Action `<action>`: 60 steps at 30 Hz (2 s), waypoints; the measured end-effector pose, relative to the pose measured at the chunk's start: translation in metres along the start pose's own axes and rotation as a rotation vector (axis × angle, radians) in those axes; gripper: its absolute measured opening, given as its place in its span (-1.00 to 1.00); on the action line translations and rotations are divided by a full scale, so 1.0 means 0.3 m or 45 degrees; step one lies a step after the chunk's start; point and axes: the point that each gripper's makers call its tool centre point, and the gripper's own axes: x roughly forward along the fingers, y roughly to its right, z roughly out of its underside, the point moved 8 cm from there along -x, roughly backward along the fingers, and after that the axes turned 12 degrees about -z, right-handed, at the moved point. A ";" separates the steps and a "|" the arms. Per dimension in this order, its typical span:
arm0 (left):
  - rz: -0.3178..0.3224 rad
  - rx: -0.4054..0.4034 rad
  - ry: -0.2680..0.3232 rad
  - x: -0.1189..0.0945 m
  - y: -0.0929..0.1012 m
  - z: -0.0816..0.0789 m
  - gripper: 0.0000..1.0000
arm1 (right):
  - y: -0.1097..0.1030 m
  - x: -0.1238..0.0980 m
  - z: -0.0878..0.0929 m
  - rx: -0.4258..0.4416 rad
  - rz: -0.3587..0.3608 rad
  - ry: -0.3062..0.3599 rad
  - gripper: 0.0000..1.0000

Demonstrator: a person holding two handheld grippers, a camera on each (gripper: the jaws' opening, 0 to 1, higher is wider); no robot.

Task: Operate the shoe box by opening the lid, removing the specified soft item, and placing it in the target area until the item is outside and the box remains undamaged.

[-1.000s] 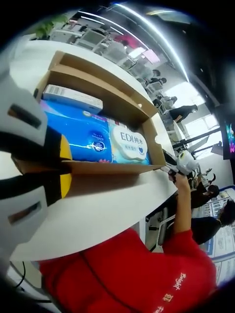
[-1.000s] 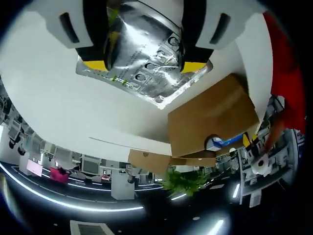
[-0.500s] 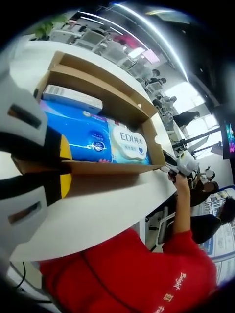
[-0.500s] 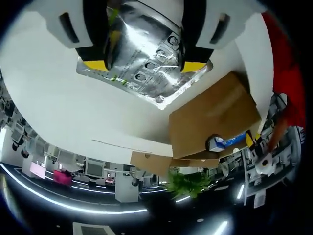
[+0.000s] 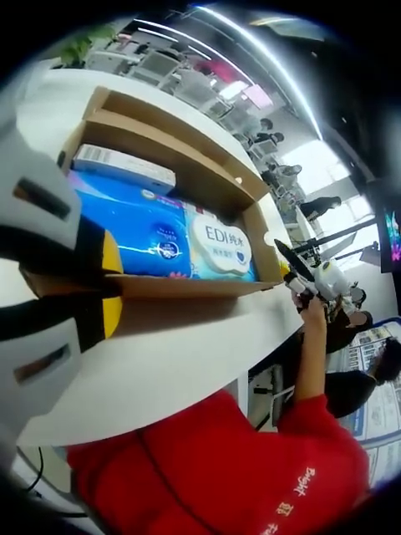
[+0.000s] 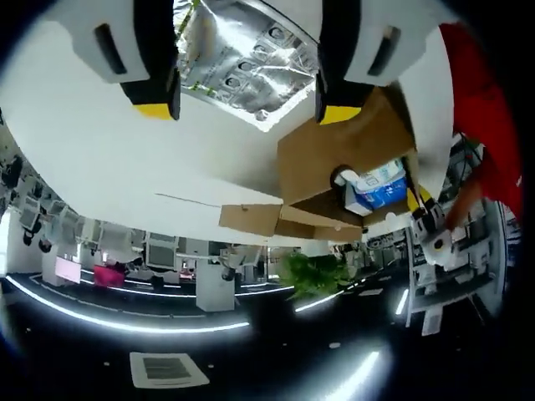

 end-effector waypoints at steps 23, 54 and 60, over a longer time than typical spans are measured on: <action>0.052 -0.045 -0.040 0.000 0.003 -0.021 -0.90 | -0.254 0.155 -0.263 -0.371 -0.422 -0.218 0.13; 0.128 -0.050 -0.159 0.008 -0.009 -0.012 -0.94 | -0.370 0.452 -0.286 -0.657 -0.718 -0.907 0.29; 0.133 -0.058 -0.164 0.010 -0.010 -0.015 -0.94 | -0.367 0.478 -0.254 -0.670 -0.734 -1.006 0.29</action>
